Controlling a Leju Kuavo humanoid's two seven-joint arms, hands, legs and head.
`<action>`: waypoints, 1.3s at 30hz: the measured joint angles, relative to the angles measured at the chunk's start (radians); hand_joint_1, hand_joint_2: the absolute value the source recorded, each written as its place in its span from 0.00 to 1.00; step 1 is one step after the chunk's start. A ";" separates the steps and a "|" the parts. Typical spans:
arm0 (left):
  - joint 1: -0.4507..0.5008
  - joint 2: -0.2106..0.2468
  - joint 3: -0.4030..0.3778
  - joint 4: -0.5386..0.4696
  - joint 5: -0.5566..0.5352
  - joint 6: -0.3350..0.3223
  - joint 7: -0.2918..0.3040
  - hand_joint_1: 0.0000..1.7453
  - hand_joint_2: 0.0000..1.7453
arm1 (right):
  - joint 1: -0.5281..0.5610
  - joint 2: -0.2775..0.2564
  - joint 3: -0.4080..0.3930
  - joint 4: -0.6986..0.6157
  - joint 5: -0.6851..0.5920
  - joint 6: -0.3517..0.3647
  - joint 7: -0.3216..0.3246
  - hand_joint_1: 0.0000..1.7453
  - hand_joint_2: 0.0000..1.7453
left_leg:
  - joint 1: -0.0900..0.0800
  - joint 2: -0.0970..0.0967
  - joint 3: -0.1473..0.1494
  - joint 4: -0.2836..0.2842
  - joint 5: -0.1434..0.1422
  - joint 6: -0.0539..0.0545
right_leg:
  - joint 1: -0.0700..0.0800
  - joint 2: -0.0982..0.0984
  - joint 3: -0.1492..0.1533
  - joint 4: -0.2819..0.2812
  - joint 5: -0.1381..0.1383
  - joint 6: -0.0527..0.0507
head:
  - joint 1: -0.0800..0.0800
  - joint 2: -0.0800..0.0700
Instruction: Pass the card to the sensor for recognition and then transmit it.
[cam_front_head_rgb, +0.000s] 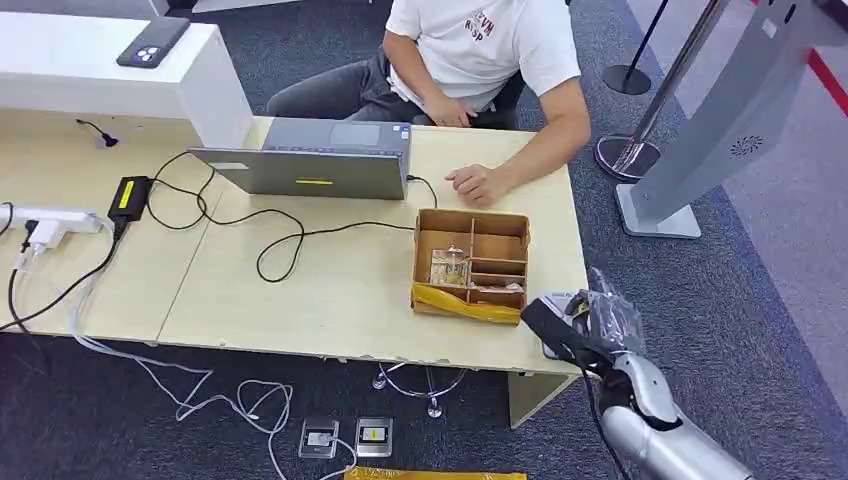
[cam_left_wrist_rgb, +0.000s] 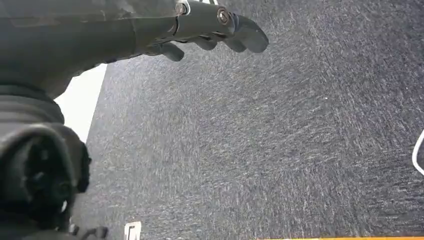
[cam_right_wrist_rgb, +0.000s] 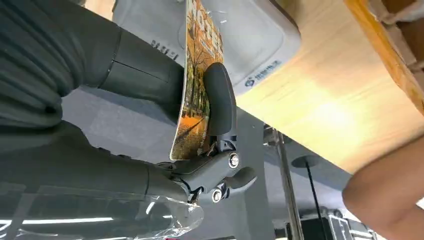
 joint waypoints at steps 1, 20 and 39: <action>0.000 0.000 0.000 0.000 0.000 0.000 0.000 0.00 0.00 | 0.001 0.002 -0.001 0.005 0.000 0.000 -0.001 1.00 1.00 | 0.000 0.000 0.000 0.000 0.000 0.000 | 0.000 0.000 0.000 0.000 0.000 0.000 | 0.000 0.000; 0.000 0.000 0.000 0.000 0.015 0.000 0.000 0.00 0.00 | 0.003 0.038 -0.018 0.050 -0.004 0.000 -0.023 1.00 1.00 | 0.000 0.001 0.002 0.000 0.000 0.000 | 0.000 0.001 0.001 0.000 0.000 0.000 | 0.000 0.000; 0.000 0.000 -0.002 0.000 0.000 0.000 -0.002 0.00 0.00 | -0.059 0.050 -0.038 0.053 0.067 0.003 -0.008 1.00 1.00 | 0.000 0.001 0.000 0.000 0.000 0.000 | 0.000 0.001 0.001 0.000 0.000 0.000 | 0.000 0.000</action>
